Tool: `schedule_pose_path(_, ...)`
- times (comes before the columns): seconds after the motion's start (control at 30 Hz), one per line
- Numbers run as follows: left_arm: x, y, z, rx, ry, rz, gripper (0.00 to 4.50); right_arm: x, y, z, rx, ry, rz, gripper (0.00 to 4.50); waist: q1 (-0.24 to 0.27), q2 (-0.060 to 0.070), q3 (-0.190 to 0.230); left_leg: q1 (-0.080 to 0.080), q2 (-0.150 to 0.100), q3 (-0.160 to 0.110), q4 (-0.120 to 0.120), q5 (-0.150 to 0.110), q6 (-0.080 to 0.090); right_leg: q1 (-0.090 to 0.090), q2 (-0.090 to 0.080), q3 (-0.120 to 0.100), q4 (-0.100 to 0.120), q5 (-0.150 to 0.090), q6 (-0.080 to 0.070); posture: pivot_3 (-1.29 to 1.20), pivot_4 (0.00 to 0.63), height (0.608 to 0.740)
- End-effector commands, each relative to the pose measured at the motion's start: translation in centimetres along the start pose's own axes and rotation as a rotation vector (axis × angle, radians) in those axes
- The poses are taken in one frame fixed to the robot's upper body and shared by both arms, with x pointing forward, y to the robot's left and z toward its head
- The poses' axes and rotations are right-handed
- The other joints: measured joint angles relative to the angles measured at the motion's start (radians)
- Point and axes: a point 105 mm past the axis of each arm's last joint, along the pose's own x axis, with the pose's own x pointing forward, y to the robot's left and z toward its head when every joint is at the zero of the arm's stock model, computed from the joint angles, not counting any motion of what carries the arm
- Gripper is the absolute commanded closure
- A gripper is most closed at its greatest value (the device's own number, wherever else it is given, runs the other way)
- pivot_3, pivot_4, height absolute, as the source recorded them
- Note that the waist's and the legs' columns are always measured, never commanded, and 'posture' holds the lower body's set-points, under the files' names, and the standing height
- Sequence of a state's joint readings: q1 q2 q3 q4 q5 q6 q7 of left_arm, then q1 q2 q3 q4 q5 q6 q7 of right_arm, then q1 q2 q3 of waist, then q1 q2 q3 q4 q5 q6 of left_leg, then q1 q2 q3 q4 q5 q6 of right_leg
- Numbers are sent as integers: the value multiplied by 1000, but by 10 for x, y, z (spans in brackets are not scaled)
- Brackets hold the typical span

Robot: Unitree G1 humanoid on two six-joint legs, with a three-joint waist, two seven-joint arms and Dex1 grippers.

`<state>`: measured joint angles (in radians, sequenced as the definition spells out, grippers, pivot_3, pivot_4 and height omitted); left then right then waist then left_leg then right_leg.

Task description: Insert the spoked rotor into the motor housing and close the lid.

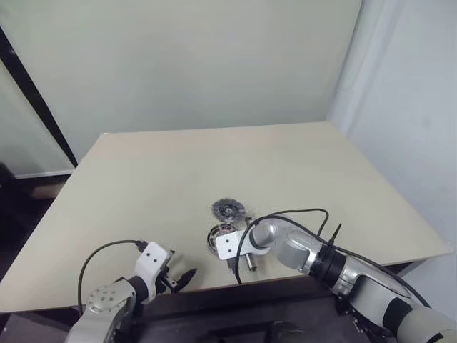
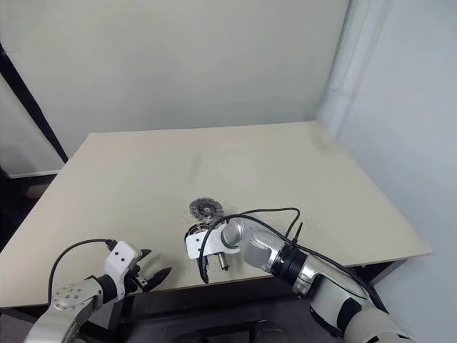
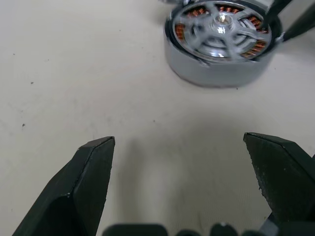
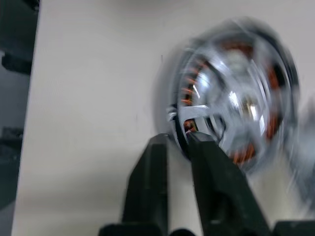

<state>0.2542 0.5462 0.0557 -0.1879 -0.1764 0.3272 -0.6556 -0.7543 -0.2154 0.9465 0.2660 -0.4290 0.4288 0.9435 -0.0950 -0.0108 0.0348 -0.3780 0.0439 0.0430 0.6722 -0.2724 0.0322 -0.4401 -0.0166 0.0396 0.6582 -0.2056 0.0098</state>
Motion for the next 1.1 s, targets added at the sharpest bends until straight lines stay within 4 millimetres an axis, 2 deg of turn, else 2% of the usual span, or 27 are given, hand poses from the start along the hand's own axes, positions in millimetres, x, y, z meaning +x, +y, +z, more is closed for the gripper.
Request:
schedule_pose_path(0.03, -2, 3, 17, 31, -58, 8, 0, -4, -9, -1, 10, -6, -44, 4386, 0, 0, 0, 0, 0, 0, 0, 0, 0, 0, 0, 0, 0, 0, 0, 0, 0, 740)
schedule_pose_path(0.27, -1, 3, 17, 30, -60, 12, 0, -7, -10, 12, 118, -67, -36, 4409, 0, 0, 0, 0, 0, 1, 1, 0, 0, 0, 0, 0, 0, 0, 0, 0, 0, 740)
schedule_pose_path(0.47, 2, 5, 19, 36, -78, 20, 0, -14, -2, 30, 372, -115, 63, 4409, 1, 0, 0, -1, 0, 0, 0, 0, 0, -1, 0, 0, 0, 1, 1, 0, 0, 740)
schedule_pose_path(0.63, 3, 6, 19, 40, -84, 21, 0, -16, 4, 36, 496, -115, 125, 4410, 0, 0, 0, -2, 0, 0, 0, 0, 0, -2, 0, 0, 0, 2, 2, 0, 0, 740)
schedule_pose_path(0.87, 7, 5, 20, 42, -95, 17, 0, -11, -11, 44, 618, -142, 61, 4410, 0, 0, 0, -2, -1, 0, 0, 0, 0, -1, 0, 0, 0, 1, 2, 0, 0, 740)
schedule_pose_path(1.1, 6, 4, 17, 44, -90, 19, 0, -9, -14, 49, 656, -174, 39, 4411, -2, 0, 0, -2, 0, 0, 0, 0, 0, -1, 0, -1, 1, 2, 1, 0, 0, 740)
